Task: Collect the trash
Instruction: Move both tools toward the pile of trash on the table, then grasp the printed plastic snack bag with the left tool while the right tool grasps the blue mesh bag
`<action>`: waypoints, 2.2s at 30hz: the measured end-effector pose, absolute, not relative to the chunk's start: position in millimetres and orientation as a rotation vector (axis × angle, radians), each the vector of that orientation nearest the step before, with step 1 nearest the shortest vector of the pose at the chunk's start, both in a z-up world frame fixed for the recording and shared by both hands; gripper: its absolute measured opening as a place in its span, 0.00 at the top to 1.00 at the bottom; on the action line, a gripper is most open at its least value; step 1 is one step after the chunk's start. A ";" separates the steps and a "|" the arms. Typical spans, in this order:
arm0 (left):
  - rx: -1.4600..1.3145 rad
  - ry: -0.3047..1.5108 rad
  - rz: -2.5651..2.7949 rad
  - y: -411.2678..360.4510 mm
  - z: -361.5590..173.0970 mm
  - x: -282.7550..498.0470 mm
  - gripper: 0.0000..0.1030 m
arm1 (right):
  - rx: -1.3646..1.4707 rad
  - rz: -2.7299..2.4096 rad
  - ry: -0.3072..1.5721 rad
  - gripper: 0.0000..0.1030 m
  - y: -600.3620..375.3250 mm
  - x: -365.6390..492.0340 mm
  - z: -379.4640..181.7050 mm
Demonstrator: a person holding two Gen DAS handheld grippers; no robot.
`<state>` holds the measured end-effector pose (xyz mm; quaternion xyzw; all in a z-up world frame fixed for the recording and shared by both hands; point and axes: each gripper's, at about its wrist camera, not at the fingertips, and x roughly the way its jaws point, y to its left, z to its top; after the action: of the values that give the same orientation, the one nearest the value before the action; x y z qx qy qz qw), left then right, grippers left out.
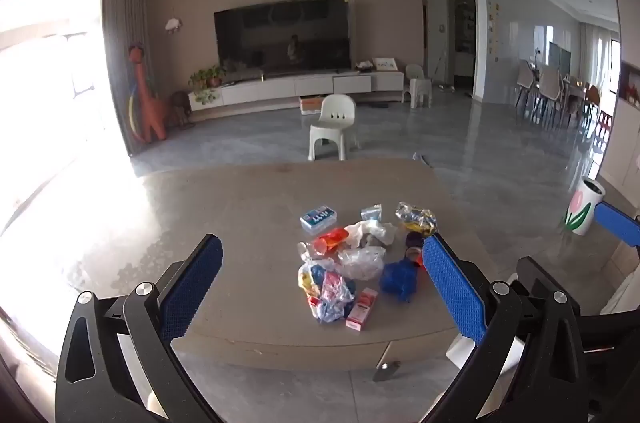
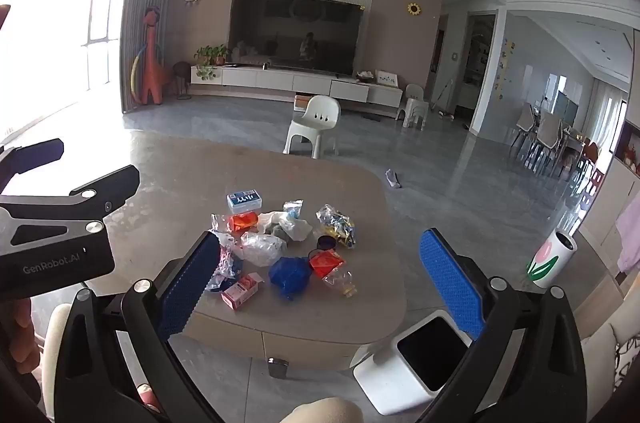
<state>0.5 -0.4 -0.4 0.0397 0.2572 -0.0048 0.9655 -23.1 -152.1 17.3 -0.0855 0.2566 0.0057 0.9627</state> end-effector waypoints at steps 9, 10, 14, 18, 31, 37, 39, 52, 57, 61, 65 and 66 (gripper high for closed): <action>0.079 0.535 -0.012 8.9 6.2 6.0 0.04 | -0.157 0.015 0.518 0.03 -153.0 -24.0 17.1; 0.080 0.541 -0.017 8.8 5.3 7.8 0.04 | -0.154 0.015 0.518 0.03 -154.6 -25.4 16.8; 0.080 0.548 -0.040 9.4 -3.5 13.5 0.04 | -0.154 0.012 0.522 0.03 -165.8 -19.7 15.3; 0.088 0.558 -0.039 10.5 -8.3 18.3 0.04 | -0.173 0.009 0.547 0.03 -153.5 -12.0 17.4; 0.099 0.572 -0.007 20.4 -25.1 35.5 0.04 | -0.155 0.022 0.587 0.03 -152.6 6.4 12.2; 0.065 0.575 -0.053 37.8 -53.0 49.1 0.04 | -0.155 0.016 0.549 0.03 -152.4 15.0 -2.9; 0.068 0.579 -0.035 44.6 -66.3 54.8 0.04 | -0.144 0.019 0.549 0.03 -151.3 19.5 -13.2; 0.162 0.670 -0.046 46.7 -146.8 94.5 0.04 | -0.103 0.029 0.632 0.03 -139.1 65.6 -90.0; 0.168 0.720 -0.089 36.5 -181.8 116.8 0.04 | -0.079 0.008 0.643 0.03 -142.6 78.4 -106.3; 0.163 0.724 -0.099 28.7 -197.9 134.4 0.04 | -0.071 0.000 0.681 0.03 -146.9 91.8 -125.3; 0.174 0.749 -0.111 19.6 -213.1 153.6 0.04 | -0.066 -0.034 0.717 0.03 -153.4 102.3 -147.7; 0.173 0.753 -0.121 18.4 -214.0 155.8 0.04 | -0.057 -0.033 0.726 0.03 -155.6 104.7 -152.4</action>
<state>155.8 18.4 -214.0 0.0844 0.3671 -0.0589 0.9245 104.7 -155.6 -152.4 -0.0280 0.3549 -0.0161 0.9344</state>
